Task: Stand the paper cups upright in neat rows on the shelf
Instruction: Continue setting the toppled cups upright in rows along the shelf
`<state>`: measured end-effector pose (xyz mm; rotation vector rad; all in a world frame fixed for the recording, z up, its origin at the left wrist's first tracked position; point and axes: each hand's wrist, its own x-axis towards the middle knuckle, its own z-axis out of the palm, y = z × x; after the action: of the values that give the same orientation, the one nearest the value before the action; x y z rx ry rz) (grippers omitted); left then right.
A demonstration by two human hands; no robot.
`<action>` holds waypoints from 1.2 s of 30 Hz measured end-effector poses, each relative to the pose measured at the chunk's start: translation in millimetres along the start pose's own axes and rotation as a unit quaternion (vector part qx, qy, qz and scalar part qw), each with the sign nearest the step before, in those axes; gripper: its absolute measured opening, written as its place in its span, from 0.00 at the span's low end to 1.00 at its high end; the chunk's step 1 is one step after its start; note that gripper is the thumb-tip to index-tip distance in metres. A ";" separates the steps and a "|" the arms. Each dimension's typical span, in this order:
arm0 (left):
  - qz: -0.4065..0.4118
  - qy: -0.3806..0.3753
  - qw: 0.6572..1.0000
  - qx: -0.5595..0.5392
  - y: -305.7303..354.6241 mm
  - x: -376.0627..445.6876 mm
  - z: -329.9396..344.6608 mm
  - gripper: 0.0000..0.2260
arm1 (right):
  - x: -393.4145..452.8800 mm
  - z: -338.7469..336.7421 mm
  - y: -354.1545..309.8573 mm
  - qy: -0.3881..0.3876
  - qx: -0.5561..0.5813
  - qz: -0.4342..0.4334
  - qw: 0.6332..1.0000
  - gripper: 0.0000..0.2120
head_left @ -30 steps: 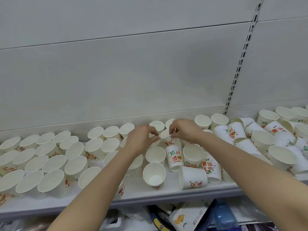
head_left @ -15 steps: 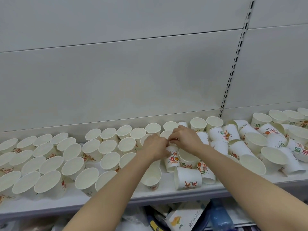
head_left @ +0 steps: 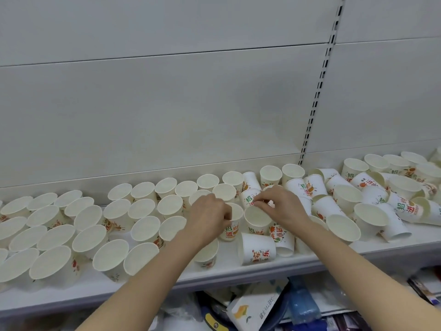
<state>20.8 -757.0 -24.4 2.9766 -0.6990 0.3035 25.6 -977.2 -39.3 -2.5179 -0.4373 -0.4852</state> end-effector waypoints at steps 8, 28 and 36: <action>-0.107 0.085 0.989 -0.059 48.2 -53.5 -6.3 0.15 | -38.8 11.3 -1.4 0.026 -0.075 -0.103 0.992 0.07; -0.196 0.004 0.979 0.052 98.4 -87.7 3.8 0.05 | -61.8 27.7 10.3 0.061 -0.014 -0.193 0.979 0.04; -0.235 0.120 0.964 -0.034 93.8 -75.6 -9.6 0.12 | -64.2 16.3 12.7 0.074 -0.015 -0.198 0.977 0.09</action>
<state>-89.1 -807.0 -28.6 2.8503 0.0254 0.5713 -22.0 -991.6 -84.9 -2.4017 -0.8863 -0.8288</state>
